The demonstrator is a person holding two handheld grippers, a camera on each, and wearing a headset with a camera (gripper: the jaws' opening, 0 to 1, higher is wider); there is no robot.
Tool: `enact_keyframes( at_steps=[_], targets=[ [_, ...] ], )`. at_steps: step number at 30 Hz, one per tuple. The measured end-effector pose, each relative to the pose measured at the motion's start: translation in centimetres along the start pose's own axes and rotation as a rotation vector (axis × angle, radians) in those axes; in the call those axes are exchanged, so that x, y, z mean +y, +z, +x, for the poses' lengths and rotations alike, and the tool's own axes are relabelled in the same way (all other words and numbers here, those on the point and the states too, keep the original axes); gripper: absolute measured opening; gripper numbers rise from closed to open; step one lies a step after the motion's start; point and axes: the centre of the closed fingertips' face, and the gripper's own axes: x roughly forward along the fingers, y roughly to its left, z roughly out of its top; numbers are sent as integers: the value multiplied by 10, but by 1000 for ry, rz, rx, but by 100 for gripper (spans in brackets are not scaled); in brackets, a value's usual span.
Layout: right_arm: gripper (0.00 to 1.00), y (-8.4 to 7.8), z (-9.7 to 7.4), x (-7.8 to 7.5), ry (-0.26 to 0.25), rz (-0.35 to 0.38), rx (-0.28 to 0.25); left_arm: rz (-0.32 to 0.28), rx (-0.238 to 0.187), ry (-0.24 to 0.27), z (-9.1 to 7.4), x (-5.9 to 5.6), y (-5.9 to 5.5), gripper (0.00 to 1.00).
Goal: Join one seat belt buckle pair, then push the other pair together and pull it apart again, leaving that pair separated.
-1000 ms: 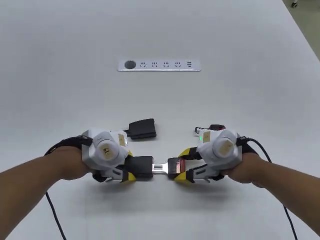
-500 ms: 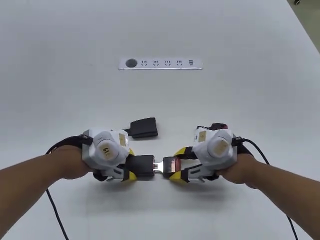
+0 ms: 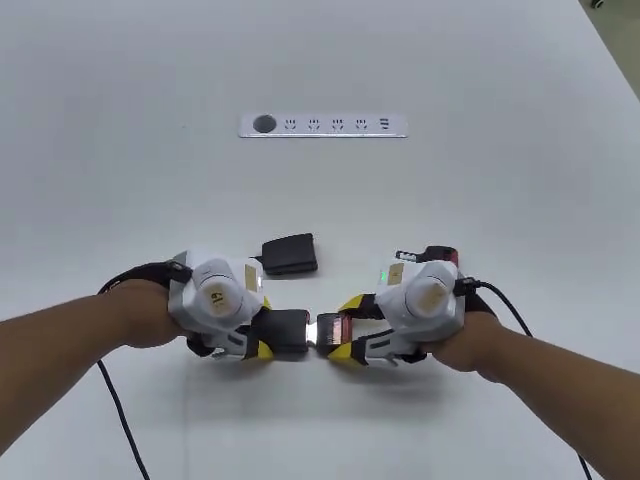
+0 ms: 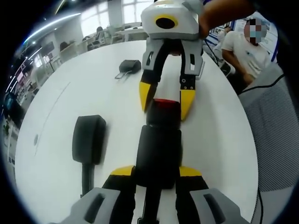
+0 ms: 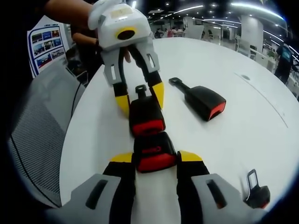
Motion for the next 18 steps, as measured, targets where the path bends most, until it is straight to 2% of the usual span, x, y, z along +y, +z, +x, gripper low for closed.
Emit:
enact_keyframes(
  at_steps=[3, 4, 6, 12, 18],
  targets=[
    [32, -1, 3, 2, 7, 17, 9, 15, 8, -1, 1, 1, -2, 33],
    [32, 3, 4, -8, -31, 9, -13, 15, 4, -8, 1, 1, -2, 33],
    [32, 0, 4, -7, -13, 3, -1, 20, 5, -7, 1, 1, 0, 33],
    [32, -3, 7, -5, -14, -1, -6, 25, 0, -11, 2, 3, -2, 33],
    [32, -2, 9, -1, -9, -8, 11, 63, -5, -31, 2, 2, -3, 33]
  ],
)
